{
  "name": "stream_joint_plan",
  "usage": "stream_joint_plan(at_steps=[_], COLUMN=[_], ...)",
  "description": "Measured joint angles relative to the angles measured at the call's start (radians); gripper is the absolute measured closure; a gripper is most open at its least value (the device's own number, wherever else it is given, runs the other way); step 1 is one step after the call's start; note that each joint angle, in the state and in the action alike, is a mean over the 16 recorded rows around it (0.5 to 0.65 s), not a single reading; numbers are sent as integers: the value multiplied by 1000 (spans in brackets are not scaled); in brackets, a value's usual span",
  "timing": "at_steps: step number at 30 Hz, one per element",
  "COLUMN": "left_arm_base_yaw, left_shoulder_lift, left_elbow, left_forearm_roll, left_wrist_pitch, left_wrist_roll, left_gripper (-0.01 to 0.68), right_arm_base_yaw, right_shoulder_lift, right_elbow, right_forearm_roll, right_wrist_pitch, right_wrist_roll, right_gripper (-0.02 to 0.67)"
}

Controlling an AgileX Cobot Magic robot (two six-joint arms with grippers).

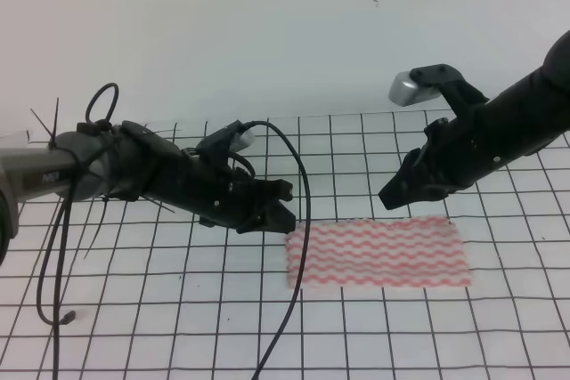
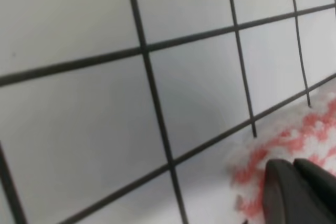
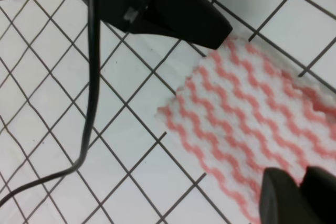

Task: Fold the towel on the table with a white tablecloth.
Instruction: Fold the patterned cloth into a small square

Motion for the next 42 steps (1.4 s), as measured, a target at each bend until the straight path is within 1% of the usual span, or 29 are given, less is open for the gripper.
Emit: stream_joint_plan(at_steps=[6,10,17,20,23,27,32,37,42], left_arm_base_yaw=[10,31,80,96,102,96,79,65,60], left_shoulder_lift=[-33,-86,-212,-263,-302,-332,-349,-352,-352], left_elbow=[0,0,0,0,0,0,0,0,0], left_forearm_roll=[5,16,60,84,107,131,150,163,175], left_wrist_pitch=[5,16,81,121,161,206,229,219,204], left_wrist_roll=[26,43,60,59,47,31,14,-4,-16], left_gripper=[644,628,610,610,610,610,609,600,589], right_arm_base_yaw=[0,0,-15,-30,-47,-68,-86,-89,-89], right_shoulder_lift=[-10,-33,-86,-106,-118,-123,-123,-121,-108], right_elbow=[0,0,29,73,136,237,351,411,424], right_forearm_roll=[-21,-80,-241,-297,-319,-276,-172,-78,-40], right_wrist_pitch=[0,-2,-20,-48,-86,-151,-232,-281,-305], right_wrist_roll=[17,56,218,304,382,434,436,423,438], right_gripper=[557,557,557,557,557,556,539,466,381])
